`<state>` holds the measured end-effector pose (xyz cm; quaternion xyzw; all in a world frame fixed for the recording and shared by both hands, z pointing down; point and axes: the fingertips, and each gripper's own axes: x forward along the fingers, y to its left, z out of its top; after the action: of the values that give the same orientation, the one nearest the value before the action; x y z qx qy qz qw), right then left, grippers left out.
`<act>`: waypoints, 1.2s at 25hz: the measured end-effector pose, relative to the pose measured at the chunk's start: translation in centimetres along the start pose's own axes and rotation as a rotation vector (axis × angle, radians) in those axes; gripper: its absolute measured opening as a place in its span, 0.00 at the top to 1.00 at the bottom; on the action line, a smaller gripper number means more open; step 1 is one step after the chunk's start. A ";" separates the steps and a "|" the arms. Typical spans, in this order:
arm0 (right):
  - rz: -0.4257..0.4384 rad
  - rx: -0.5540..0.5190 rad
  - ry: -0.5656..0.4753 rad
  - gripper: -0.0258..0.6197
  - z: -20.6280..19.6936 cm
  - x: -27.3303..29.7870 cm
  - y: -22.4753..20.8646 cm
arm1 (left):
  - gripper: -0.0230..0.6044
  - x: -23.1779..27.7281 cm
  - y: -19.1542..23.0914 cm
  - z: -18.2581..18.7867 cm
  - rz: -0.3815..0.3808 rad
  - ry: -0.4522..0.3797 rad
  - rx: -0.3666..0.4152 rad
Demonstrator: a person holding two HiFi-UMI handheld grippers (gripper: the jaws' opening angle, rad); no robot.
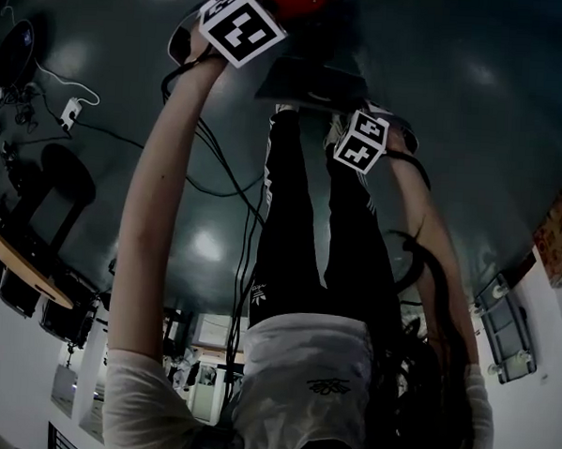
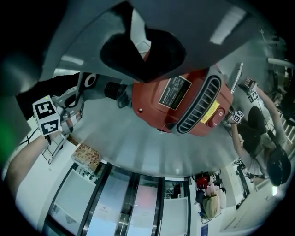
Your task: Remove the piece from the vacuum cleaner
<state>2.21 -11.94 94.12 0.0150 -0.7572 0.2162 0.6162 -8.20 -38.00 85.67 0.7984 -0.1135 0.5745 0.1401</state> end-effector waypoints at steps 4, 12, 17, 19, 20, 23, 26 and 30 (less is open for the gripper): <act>-0.002 0.090 -0.040 0.91 -0.2 -0.6 -0.3 | 0.96 0.0 0.2 -0.2 0.007 0.001 -0.011; -0.016 0.097 -0.052 0.91 -1.3 -1.1 -0.4 | 0.96 0.1 0.3 -0.4 0.027 -0.002 -0.036; -0.039 0.128 -0.086 0.91 -1.0 -1.3 -1.4 | 0.96 0.3 0.6 -0.4 0.041 -0.005 -0.043; -0.045 0.127 -0.088 0.91 -0.9 -1.9 -1.2 | 0.96 0.6 0.2 -0.9 0.064 -0.009 -0.084; -0.044 0.124 -0.083 0.91 -1.1 -2.6 -0.7 | 0.96 0.9 -0.4 -1.3 0.078 -0.019 -0.132; -0.067 0.110 -0.076 0.91 -1.7 -5.9 -0.1 | 0.96 0.0 -1.7 -1.3 0.149 -0.118 -0.361; -0.139 0.090 -0.110 0.91 -0.7 -9.5 -1.2 | 0.96 -4.6 -1.6 -0.4 0.220 -0.292 -0.614; -0.225 0.109 -0.201 0.91 -0.2 -15.1 -0.6 | 0.96 -12.2 -4.0 1.6 0.329 -0.483 -0.684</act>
<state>6.19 -16.13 80.15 0.1549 -0.7958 0.1841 0.5557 -9.25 -34.61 73.28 0.7887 -0.4517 0.3159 0.2723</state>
